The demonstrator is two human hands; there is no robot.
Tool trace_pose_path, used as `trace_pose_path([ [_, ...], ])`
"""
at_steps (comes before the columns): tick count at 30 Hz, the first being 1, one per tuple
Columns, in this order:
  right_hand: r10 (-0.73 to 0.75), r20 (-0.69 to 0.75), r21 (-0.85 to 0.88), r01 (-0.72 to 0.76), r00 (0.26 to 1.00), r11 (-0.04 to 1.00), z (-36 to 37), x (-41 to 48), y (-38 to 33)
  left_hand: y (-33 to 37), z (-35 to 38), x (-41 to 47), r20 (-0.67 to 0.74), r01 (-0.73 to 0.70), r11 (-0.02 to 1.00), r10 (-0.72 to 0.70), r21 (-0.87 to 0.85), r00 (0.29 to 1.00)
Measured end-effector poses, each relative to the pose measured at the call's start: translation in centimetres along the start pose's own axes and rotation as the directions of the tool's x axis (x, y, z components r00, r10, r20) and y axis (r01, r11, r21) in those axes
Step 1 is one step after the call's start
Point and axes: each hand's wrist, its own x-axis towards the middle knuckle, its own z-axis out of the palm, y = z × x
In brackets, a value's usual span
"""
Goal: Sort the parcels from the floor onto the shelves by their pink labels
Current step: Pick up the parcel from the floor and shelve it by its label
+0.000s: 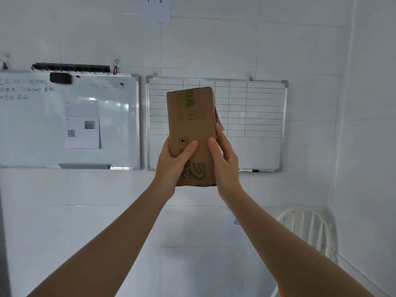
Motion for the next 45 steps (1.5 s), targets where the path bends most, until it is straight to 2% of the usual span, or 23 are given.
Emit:
trace_pose_path([
  [4, 0.025, -0.063, -0.017, -0.026, 0.998, 1.000, -0.3, 0.6, 0.0, 0.0, -0.5, 0.1, -0.007, 0.003, 1.000, -0.003, 0.015, 1.000],
  [8, 0.032, -0.191, -0.076, -0.047, 0.981, 0.996, -1.0, 0.8, 0.2, 0.2, -1.2, -0.2, 0.025, 0.014, 1.000, -0.013, -0.005, 1.000],
  [10, 0.155, -0.240, -0.084, -0.179, 0.958, 0.980, -1.3, 1.0, 0.2, 0.2, -1.5, -0.3, 0.049, 0.030, 0.999, -0.028, -0.030, 0.998],
  [12, 0.309, -0.196, -0.050, -0.325, 0.930, 0.945, -1.6, 1.0, -0.1, 0.1, -1.7, -0.2, 0.069, 0.014, 0.999, -0.012, -0.030, 0.998],
  [14, 0.373, -0.166, 0.036, -0.373, 0.913, 0.927, -2.2, 1.1, 0.1, 0.1, -1.7, -0.3, 0.084, -0.055, 0.998, 0.056, -0.014, 0.995],
  [18, 0.321, -0.300, 0.082, -0.311, 0.898, 0.947, -3.4, 1.1, 1.2, 0.3, -1.6, -0.2, 0.081, -0.212, 0.967, 0.202, 0.141, 0.976],
  [19, 0.299, -0.311, 0.070, -0.292, 0.902, 0.954, -3.3, 1.0, 1.2, 0.2, -1.4, -0.2, 0.096, -0.212, 0.965, 0.199, 0.154, 0.975],
  [22, 0.207, -0.373, -0.043, -0.239, 0.905, 0.970, -2.8, 0.5, 1.2, 0.2, -0.8, -0.2, 0.156, -0.078, 0.995, 0.068, 0.063, 0.985],
  [25, 0.094, -0.413, -0.147, -0.169, 0.906, 0.975, -2.6, 0.4, 0.8, 0.0, -0.7, -0.3, 0.137, -0.058, 0.997, 0.049, 0.059, 0.989],
  [28, 0.038, -0.361, -0.216, -0.123, 0.932, 0.969, -2.9, 0.4, 0.4, -0.6, -1.7, 0.0, 0.096, -0.065, 0.997, 0.061, 0.036, 0.993],
  [32, -0.051, -0.221, -0.337, -0.027, 0.974, 0.941, -3.0, 0.5, 0.1, -1.4, -2.6, 0.0, 0.072, -0.046, 0.999, 0.046, -0.004, 0.996],
  [39, 0.026, 0.024, -0.113, -0.023, 0.999, 0.993, -1.9, 0.2, 0.7, -1.1, -3.7, -0.2, 0.033, -0.098, 0.995, 0.098, 0.016, 0.995],
  [45, 0.052, 0.136, -0.130, -0.035, 0.989, 0.991, -0.2, 0.3, 1.4, -0.8, -5.6, -0.4, -0.025, -0.101, 0.994, 0.102, 0.043, 0.994],
])
